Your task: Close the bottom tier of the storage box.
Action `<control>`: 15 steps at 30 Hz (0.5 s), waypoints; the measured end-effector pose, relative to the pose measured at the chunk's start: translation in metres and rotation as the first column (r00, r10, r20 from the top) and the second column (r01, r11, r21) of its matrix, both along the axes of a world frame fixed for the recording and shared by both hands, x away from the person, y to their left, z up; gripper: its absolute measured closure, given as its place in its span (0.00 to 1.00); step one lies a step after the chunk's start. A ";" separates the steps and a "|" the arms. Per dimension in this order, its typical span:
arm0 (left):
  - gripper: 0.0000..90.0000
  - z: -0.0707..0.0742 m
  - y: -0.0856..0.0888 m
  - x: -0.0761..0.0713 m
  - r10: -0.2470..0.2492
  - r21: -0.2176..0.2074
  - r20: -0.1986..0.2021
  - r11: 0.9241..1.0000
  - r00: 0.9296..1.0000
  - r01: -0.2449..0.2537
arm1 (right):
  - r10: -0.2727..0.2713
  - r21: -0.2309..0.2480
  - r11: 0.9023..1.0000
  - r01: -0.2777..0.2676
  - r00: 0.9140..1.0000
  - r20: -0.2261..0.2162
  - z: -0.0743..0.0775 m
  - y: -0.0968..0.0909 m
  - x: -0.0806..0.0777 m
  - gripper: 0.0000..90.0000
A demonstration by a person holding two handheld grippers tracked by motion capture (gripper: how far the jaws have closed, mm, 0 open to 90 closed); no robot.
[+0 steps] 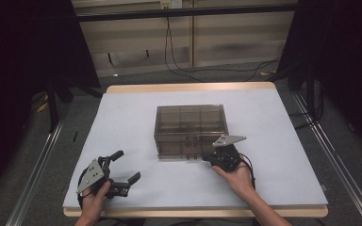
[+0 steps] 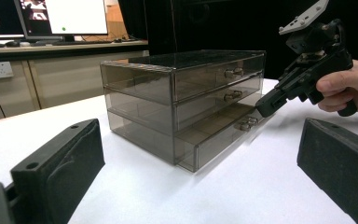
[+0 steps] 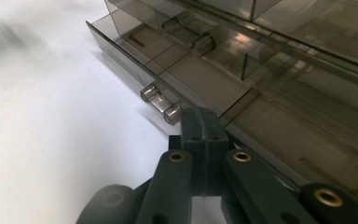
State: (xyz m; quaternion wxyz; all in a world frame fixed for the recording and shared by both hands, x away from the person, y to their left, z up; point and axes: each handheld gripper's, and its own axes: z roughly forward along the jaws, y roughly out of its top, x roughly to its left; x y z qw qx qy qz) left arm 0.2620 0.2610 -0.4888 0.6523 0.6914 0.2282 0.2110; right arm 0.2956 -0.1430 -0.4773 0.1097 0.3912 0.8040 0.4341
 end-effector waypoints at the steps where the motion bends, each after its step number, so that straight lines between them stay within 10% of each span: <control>1: 0.00 0.000 0.000 0.000 0.002 0.001 -0.001 1.000 1.000 -0.002 | 0.003 -0.002 1.000 -0.003 1.000 0.000 0.000 0.000 0.000 1.00; 15: 0.00 0.000 0.001 0.000 -0.002 0.000 0.001 1.000 1.000 0.002 | 0.009 0.001 1.000 -0.009 1.000 -0.001 -0.002 0.004 0.003 1.00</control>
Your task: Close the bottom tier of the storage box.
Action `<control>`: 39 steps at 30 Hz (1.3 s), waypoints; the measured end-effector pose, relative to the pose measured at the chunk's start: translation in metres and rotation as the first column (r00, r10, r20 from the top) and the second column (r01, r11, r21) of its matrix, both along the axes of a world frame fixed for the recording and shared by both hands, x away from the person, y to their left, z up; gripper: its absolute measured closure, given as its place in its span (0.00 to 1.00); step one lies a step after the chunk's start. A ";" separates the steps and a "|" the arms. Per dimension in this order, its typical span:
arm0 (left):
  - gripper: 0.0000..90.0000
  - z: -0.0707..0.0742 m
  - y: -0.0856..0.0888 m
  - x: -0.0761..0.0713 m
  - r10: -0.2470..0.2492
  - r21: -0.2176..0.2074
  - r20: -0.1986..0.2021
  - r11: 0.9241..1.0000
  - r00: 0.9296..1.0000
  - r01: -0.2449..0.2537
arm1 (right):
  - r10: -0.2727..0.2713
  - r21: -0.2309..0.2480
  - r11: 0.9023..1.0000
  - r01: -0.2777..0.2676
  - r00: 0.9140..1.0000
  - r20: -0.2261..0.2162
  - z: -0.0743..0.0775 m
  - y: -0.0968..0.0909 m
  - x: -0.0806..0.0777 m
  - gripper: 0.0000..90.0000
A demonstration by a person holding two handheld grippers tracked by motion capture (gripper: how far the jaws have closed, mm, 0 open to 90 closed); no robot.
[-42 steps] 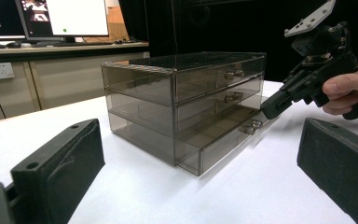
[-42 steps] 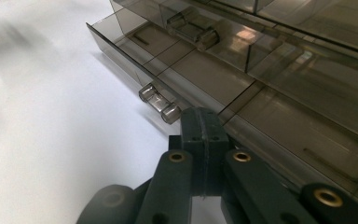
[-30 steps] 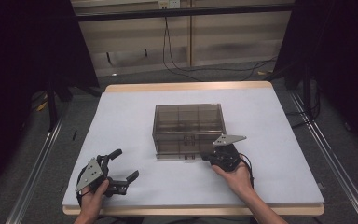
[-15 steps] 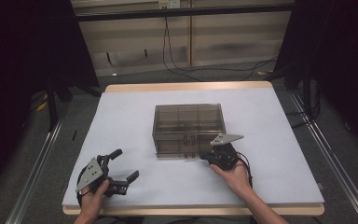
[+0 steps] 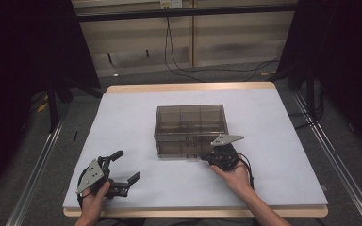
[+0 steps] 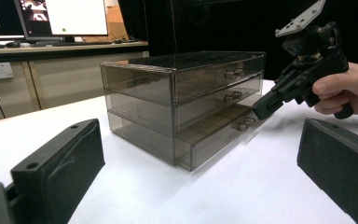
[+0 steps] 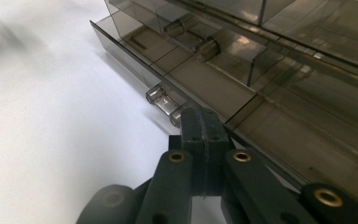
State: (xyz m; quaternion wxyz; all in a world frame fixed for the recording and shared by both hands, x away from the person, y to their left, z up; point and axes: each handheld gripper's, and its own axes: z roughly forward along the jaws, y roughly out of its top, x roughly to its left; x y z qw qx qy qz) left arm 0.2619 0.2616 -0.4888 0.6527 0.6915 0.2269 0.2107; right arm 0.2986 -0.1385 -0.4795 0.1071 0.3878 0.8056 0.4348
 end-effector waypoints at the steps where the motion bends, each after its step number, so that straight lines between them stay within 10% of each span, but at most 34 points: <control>1: 0.00 0.000 0.000 0.000 0.000 0.000 0.000 1.000 1.000 0.000 | 0.001 -0.004 1.000 -0.001 1.000 -0.001 -0.001 0.001 0.000 1.00; 39: 0.00 0.000 0.000 0.000 0.002 -0.001 -0.003 1.000 1.000 -0.002 | -0.040 -0.021 0.999 0.040 0.999 0.006 -0.001 -0.008 0.007 1.00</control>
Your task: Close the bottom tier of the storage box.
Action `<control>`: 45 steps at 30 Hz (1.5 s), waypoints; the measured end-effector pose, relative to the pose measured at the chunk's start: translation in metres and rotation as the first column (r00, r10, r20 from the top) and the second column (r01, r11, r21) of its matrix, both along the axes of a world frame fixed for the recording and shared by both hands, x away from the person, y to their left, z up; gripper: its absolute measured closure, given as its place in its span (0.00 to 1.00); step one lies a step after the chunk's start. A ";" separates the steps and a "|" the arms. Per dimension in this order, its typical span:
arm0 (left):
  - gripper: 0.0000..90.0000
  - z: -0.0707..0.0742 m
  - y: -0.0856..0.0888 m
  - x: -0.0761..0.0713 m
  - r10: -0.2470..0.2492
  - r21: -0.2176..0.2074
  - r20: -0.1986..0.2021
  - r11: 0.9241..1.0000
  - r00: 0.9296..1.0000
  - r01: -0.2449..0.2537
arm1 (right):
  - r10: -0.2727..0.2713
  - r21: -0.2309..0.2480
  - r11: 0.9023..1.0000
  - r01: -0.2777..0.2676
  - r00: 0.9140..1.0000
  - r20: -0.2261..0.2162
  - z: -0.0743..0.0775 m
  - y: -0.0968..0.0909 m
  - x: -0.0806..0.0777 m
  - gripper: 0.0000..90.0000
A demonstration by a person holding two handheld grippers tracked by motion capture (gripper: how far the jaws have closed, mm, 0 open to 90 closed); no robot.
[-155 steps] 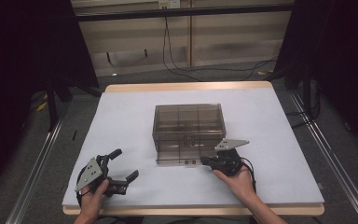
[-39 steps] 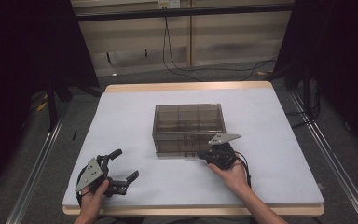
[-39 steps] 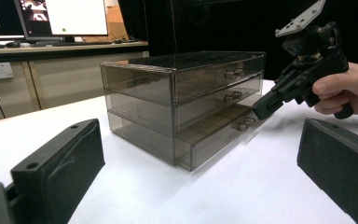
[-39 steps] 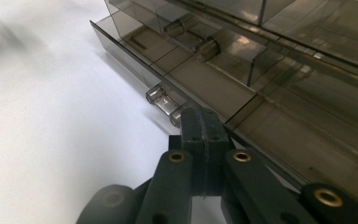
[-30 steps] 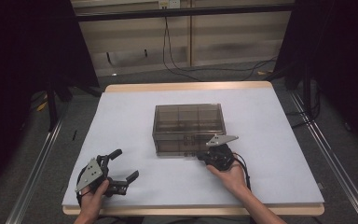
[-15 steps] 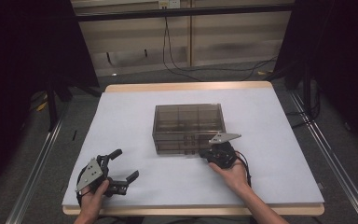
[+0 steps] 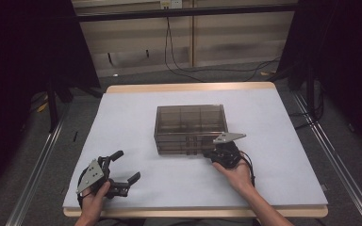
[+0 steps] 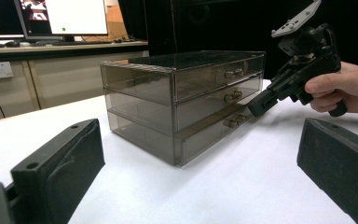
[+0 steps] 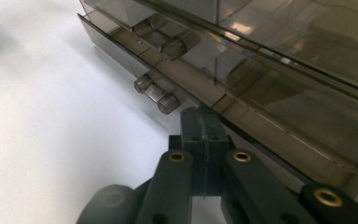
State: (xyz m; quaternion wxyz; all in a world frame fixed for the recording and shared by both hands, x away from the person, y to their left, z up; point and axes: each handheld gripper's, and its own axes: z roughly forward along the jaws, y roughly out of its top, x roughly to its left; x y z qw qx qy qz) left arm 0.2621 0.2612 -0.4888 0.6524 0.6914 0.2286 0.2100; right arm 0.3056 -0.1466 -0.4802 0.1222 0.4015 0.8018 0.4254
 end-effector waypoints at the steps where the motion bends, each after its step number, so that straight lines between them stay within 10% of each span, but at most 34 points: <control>1: 0.01 0.000 0.000 0.000 0.000 0.000 0.000 1.000 1.000 0.000 | -0.003 0.001 1.000 0.003 1.000 -0.002 0.000 0.000 0.000 1.00; 45: 0.00 0.000 0.000 0.000 0.000 0.026 0.008 1.000 1.000 0.000 | -0.047 -0.001 0.999 0.047 0.999 -0.018 -0.003 -0.001 0.005 1.00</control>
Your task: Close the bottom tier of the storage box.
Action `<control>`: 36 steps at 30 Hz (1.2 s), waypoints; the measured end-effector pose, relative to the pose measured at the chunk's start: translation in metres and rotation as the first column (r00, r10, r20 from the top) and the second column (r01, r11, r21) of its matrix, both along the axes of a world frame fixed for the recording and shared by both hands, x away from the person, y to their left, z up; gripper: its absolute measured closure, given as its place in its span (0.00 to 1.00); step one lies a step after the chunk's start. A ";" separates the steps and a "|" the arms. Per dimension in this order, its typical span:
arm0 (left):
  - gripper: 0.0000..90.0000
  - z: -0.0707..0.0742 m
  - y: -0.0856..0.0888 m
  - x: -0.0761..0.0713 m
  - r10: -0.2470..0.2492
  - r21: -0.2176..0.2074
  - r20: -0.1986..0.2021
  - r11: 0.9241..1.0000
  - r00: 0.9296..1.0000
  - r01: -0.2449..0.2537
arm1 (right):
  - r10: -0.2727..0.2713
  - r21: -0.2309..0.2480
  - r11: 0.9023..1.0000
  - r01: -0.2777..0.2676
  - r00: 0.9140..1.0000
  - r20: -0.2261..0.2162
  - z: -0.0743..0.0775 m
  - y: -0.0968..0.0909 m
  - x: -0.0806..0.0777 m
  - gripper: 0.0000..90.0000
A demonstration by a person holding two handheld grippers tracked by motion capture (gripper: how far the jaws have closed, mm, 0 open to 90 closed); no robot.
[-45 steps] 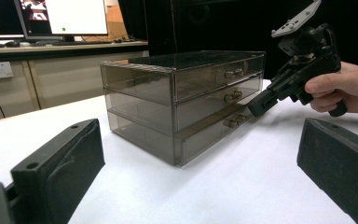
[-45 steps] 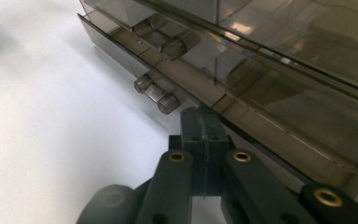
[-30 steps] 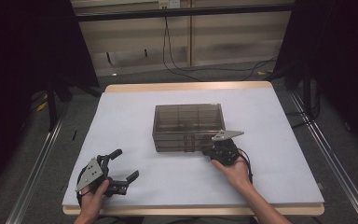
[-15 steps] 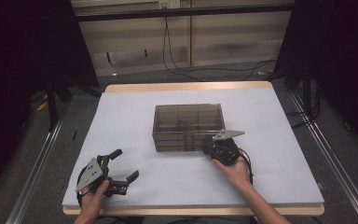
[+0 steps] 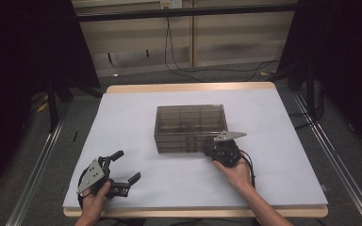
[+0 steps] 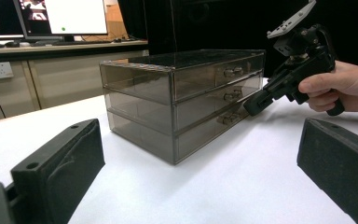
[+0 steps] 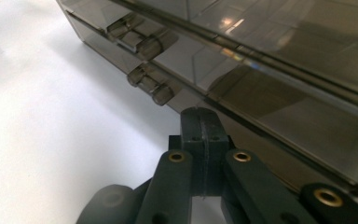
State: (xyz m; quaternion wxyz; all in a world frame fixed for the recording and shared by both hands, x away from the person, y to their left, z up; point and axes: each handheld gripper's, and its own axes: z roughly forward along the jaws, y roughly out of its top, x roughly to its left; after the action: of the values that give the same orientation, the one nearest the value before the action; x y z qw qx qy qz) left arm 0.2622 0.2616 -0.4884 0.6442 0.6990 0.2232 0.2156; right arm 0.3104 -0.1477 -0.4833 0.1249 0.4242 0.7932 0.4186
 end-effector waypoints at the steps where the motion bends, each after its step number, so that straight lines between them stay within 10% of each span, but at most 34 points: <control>1: 0.00 0.000 0.000 0.000 0.007 0.005 0.003 1.000 1.000 -0.007 | 0.002 -0.001 1.000 -0.002 1.000 0.001 0.000 0.000 0.000 1.00; 23: 0.00 0.000 0.000 0.000 0.011 0.005 0.001 1.000 1.000 -0.011 | 0.035 0.111 0.993 -0.040 0.998 0.051 0.024 -0.006 -0.025 0.27; 36: 0.00 0.000 0.000 0.000 0.014 -0.002 -0.003 1.000 1.000 -0.014 | -0.050 0.122 0.992 0.042 0.997 0.059 0.034 -0.054 -0.057 0.15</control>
State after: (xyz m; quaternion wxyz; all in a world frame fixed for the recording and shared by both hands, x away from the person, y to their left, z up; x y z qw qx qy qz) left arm 0.2618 0.2613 -0.4884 0.6431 0.6971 0.2292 0.2190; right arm 0.2533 -0.2018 -0.4498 0.1331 0.4359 0.7523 0.4757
